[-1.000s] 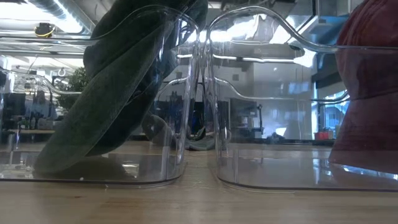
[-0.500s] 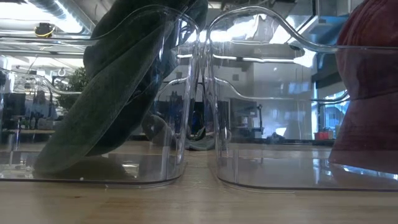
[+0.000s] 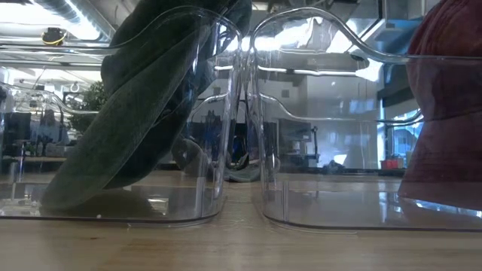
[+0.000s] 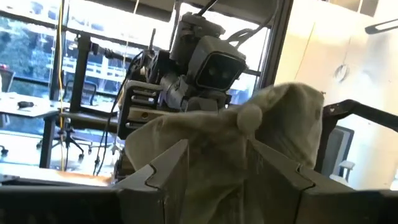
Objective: Pick & Place hat
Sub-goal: Put the right grey cap into the left transparent bin
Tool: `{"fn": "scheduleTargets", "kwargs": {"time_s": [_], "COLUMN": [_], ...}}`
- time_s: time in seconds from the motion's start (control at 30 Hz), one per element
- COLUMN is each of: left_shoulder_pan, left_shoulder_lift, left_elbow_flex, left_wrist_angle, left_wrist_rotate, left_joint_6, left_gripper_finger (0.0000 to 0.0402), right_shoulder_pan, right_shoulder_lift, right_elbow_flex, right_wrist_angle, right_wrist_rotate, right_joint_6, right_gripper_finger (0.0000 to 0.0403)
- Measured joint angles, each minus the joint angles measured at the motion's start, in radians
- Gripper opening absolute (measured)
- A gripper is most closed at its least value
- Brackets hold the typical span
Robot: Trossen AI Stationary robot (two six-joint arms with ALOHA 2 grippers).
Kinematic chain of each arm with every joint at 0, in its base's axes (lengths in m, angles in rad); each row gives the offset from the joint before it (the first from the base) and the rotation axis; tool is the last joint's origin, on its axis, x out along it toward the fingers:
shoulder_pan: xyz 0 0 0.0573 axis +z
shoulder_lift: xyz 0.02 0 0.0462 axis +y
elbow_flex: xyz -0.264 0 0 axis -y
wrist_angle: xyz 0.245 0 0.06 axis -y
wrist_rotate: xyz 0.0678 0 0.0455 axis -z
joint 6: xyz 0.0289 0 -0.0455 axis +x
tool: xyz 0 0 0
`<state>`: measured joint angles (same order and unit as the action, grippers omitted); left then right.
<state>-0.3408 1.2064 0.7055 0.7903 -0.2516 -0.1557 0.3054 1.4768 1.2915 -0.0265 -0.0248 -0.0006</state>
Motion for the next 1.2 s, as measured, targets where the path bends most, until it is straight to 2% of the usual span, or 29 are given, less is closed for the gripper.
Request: {"fn": "scheduleTargets", "kwargs": {"time_s": [0.33, 0.47, 0.6, 0.87, 1.03, 1.2], "left_shoulder_pan": [0.000, 0.000, 0.000, 0.000, 0.000, 0.000], "left_shoulder_lift": [0.000, 0.001, 0.004, 0.004, 0.004, 0.004], "left_elbow_flex": [0.000, 0.000, 0.000, 0.000, 0.000, 0.000], "left_wrist_angle": [-0.009, -0.009, -0.010, -0.009, 0.000, -0.002], "left_wrist_rotate": [0.062, 0.055, 0.005, 0.043, 0.027, 0.025], "left_joint_6": [-0.014, -0.014, 0.000, 0.017, -0.022, 0.001], "left_gripper_finger": [0.0157, 0.0157, 0.0157, 0.0157, 0.0157, 0.0157], "right_shoulder_pan": [0.000, 0.000, 0.000, -0.015, -0.020, -0.027], "right_shoulder_lift": [0.009, 0.009, 0.009, 0.009, 0.009, 0.009], "right_elbow_flex": [0.000, 0.000, 0.000, 0.000, 0.000, 0.000], "right_wrist_angle": [-0.013, -0.016, -0.018, -0.018, -0.022, -0.025], "right_wrist_rotate": [0.019, 0.026, 0.031, 0.033, 0.035, 0.034], "right_joint_6": [-0.003, -0.002, -0.001, 0.001, 0.008, 0.020], "right_gripper_finger": [0.0015, 0.0015, 0.0015, 0.0015, 0.0015, 0.0015]}}
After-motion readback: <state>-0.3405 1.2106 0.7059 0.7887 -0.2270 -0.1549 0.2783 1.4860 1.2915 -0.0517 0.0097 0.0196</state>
